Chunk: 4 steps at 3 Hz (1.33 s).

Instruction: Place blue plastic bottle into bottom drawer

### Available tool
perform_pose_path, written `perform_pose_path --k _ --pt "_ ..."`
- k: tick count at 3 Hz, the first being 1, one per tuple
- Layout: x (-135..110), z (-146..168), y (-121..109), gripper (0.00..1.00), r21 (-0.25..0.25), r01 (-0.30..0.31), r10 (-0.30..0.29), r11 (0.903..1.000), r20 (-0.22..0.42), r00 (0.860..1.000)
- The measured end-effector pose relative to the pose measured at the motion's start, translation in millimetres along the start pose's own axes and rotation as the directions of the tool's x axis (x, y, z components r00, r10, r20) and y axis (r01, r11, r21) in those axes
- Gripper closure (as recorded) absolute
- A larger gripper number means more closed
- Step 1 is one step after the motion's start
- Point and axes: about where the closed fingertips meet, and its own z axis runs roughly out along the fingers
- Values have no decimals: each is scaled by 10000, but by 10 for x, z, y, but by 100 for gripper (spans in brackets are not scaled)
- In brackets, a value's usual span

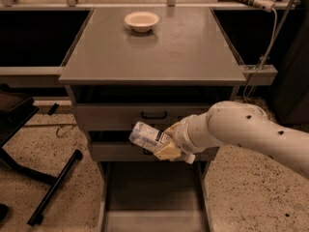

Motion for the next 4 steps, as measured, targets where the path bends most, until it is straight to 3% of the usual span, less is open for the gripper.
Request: perform_pose_path --k 1,2,4 --pt "0 0 0 100 0 0 0 10000 0 10000" --pt "244 248 19 100 154 -162 161 9998 15 9999" --pt "1298 1216 261 100 235 -1623 1626 9865 -139 9866"
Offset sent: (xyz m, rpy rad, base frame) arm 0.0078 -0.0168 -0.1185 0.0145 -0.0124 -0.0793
